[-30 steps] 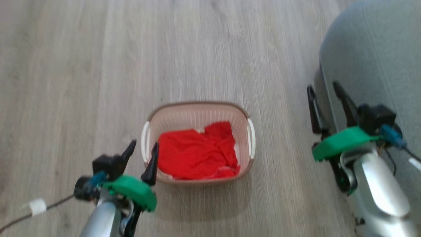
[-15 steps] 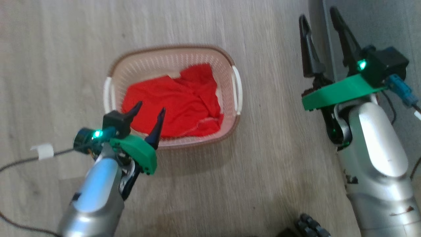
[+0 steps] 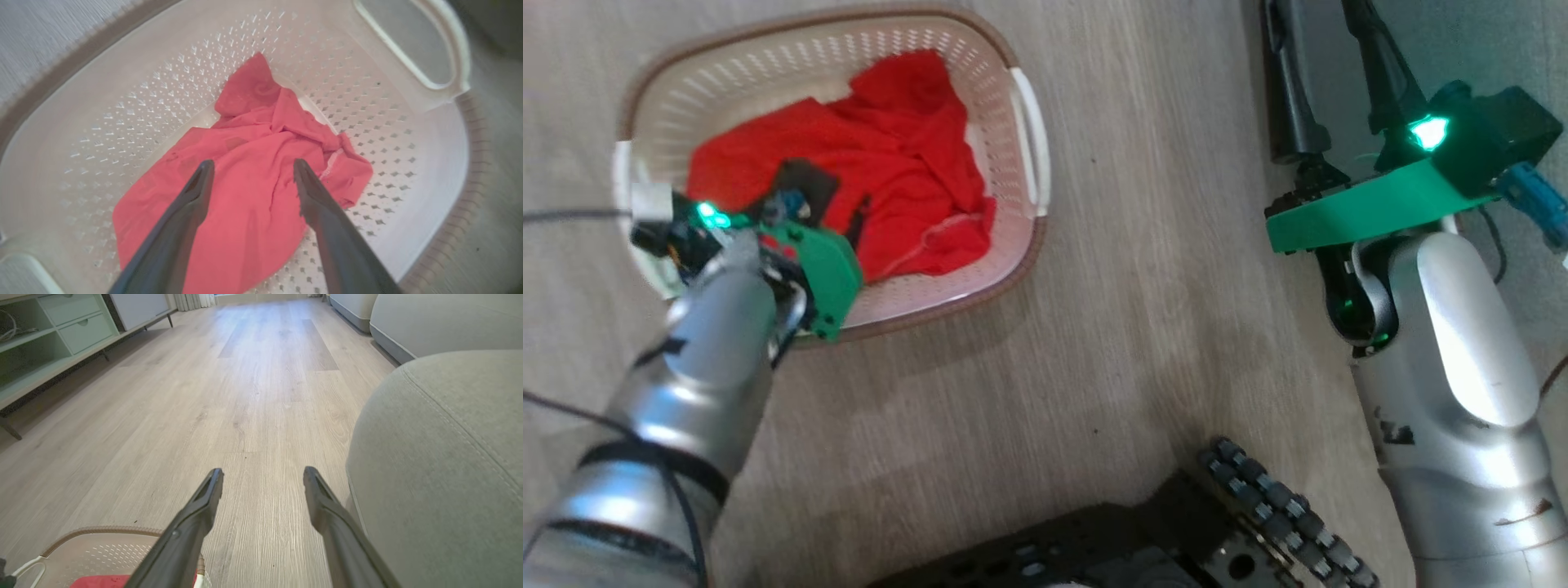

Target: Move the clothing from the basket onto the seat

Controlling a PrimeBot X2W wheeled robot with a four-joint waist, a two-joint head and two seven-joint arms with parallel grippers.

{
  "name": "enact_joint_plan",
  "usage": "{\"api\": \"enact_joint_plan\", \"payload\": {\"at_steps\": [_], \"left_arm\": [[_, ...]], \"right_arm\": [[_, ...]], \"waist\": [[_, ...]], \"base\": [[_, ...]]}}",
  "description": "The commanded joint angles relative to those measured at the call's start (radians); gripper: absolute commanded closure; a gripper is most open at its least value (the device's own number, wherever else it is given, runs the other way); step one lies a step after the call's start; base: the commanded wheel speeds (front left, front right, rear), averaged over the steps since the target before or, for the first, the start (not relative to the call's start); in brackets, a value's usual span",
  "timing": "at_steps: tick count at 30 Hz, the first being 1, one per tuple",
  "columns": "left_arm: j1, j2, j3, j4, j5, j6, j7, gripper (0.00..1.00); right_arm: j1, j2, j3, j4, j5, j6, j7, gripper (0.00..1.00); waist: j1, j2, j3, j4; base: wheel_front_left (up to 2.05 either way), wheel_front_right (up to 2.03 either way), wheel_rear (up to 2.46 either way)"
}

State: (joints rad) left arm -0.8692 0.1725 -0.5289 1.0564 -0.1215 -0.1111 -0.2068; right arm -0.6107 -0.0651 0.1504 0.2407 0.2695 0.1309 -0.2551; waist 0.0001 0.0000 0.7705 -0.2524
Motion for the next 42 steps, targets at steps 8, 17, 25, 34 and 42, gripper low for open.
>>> {"api": "enact_joint_plan", "payload": {"at_steps": [8, 17, 25, 34, 42], "left_arm": [[-0.136, 0.071, -0.078, 0.144, 0.118, 0.077, 0.143, 0.00], [-0.226, 0.091, -0.175, 0.202, 0.207, 0.100, 0.275, 0.00], [-0.255, 0.112, -0.205, 0.218, 0.217, 0.103, 0.348, 0.00], [-0.302, 0.135, -0.309, 0.227, 0.305, 0.105, 0.473, 0.00], [-0.312, 0.140, -0.351, 0.230, 0.324, 0.079, 0.498, 0.25]], "right_arm": [[0.008, 0.015, 0.038, -0.049, 0.065, 0.000, -0.007, 0.00], [0.005, 0.015, 0.050, -0.063, 0.096, 0.000, -0.007, 0.00], [-0.004, 0.015, 0.062, -0.082, 0.118, 0.000, -0.007, 0.00], [-0.003, 0.015, 0.065, -0.096, 0.126, 0.000, -0.007, 0.00], [-0.015, 0.015, 0.068, -0.107, 0.129, 0.000, -0.007, 0.00]], "waist": [[-0.0001, 0.0000, 0.085, -0.080], [-0.0001, 0.0000, 0.128, -0.104], [-0.0001, 0.0000, 0.185, -0.122], [-0.0001, 0.0000, 0.236, -0.115], [-0.0001, 0.0000, 0.255, -0.107]], "base": [[0.00, 0.00, 0.00], [0.00, 0.00, 0.00], [0.00, 0.00, 0.00], [0.00, 0.00, 0.00], [0.00, 0.00, 0.00]]}}
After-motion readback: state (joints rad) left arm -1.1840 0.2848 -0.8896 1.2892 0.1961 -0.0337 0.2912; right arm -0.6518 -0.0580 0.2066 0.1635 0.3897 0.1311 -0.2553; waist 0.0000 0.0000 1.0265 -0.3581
